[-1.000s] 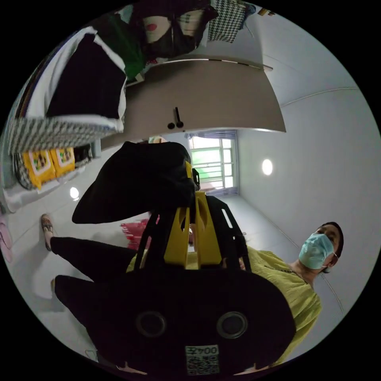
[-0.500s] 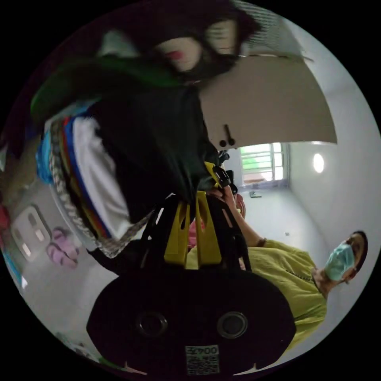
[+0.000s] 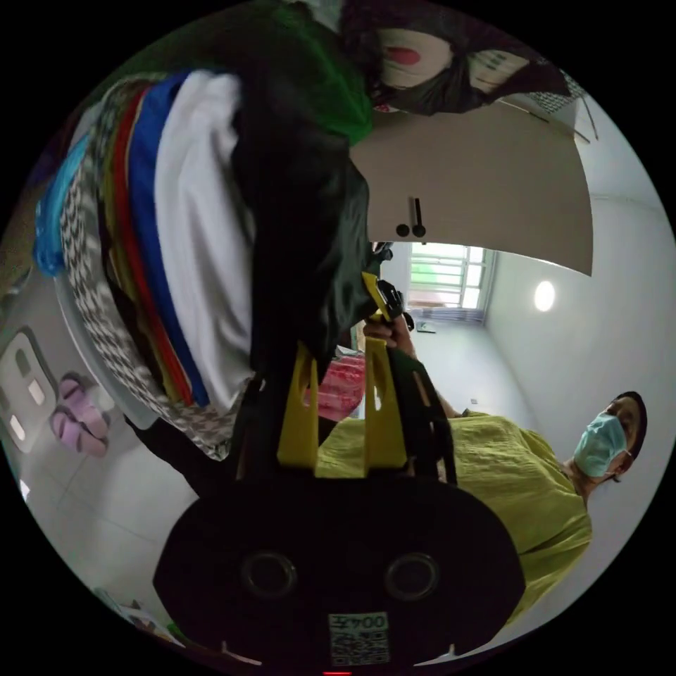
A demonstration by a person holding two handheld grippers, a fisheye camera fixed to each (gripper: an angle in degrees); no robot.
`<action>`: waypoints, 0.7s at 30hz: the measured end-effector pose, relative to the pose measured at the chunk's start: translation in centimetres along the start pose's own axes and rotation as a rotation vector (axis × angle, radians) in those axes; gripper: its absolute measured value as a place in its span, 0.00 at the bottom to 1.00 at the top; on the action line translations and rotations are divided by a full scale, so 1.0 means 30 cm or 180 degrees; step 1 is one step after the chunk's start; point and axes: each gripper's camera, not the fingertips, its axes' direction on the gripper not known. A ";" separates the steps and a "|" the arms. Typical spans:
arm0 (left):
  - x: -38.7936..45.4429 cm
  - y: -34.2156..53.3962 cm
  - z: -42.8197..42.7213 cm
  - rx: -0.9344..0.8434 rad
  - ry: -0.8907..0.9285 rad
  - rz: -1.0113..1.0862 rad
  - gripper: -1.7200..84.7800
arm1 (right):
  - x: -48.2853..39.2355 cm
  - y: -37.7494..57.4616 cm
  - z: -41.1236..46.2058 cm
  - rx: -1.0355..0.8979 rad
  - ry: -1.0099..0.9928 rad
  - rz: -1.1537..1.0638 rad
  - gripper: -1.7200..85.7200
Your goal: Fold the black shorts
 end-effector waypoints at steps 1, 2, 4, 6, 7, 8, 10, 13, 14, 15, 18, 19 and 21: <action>-0.010 0.011 0.013 0.0003 0.0026 -0.0037 0.13 | 0.011 -0.001 0.027 0.0014 -0.0017 0.0049 0.10; -0.018 0.031 0.036 -0.0029 0.0015 -0.0083 0.13 | 0.011 0.002 0.050 0.0025 0.0009 0.0061 0.10; -0.008 0.062 0.054 -0.0050 -0.0023 -0.0079 0.12 | -0.008 0.015 0.072 0.0029 0.0133 0.0006 0.11; 0.004 0.108 0.034 0.0036 0.0010 -0.0091 0.12 | -0.030 0.037 0.073 0.0053 0.0335 -0.0101 0.10; 0.006 0.120 0.023 0.0073 -0.0018 -0.0100 0.12 | -0.042 0.054 0.064 0.0100 0.0455 -0.0168 0.10; 0.012 0.145 -0.001 0.0155 -0.0106 -0.0118 0.12 | -0.050 0.072 0.053 0.0119 0.0496 -0.0180 0.10; 0.033 0.171 -0.032 0.0280 -0.0223 -0.0132 0.12 | -0.074 0.104 0.025 0.0214 0.0591 -0.0158 0.10; 0.127 0.173 -0.041 0.0642 -0.0530 0.0141 0.11 | -0.209 0.181 -0.017 0.0543 0.1060 -0.0432 0.10; 0.181 0.163 -0.018 0.0813 -0.0586 0.0389 0.10 | -0.296 0.216 -0.009 0.0654 0.1294 -0.0687 0.10; 0.224 0.146 0.022 0.0905 -0.0607 0.0557 0.10 | -0.344 0.233 0.003 0.0683 0.1396 -0.0854 0.10; 0.264 0.103 0.147 0.1097 -0.1081 0.0640 0.11 | -0.567 0.288 0.134 0.0513 0.1763 -0.1594 0.12; 0.263 0.099 0.165 0.1192 -0.1224 0.0620 0.11 | -0.633 0.296 0.194 0.0425 0.1912 -0.1762 0.13; 0.233 0.078 0.236 0.1430 -0.1471 0.0594 0.11 | -0.711 0.299 0.272 0.0309 0.2111 -0.1905 0.13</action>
